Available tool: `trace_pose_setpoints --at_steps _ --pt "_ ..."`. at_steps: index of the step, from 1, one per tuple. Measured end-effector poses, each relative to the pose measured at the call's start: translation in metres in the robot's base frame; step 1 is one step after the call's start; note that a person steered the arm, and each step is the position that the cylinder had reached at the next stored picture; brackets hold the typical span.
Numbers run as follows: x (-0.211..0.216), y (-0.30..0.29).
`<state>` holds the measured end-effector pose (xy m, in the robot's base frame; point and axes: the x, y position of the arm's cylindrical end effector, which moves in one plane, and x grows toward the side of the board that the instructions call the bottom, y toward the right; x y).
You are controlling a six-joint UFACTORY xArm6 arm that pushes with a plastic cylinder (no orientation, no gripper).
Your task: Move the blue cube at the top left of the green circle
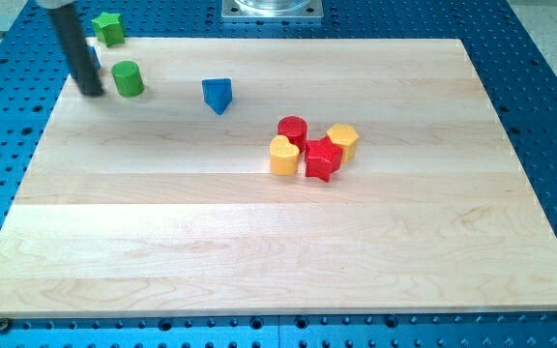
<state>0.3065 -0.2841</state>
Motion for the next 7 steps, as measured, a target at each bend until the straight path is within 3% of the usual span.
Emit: trace_pose_setpoints --at_steps 2,3,4,6,7 --pt "-0.015 -0.02" --pt "-0.064 -0.02" --pt "-0.075 -0.021" --pt "-0.041 0.032" --pt "-0.041 0.016"
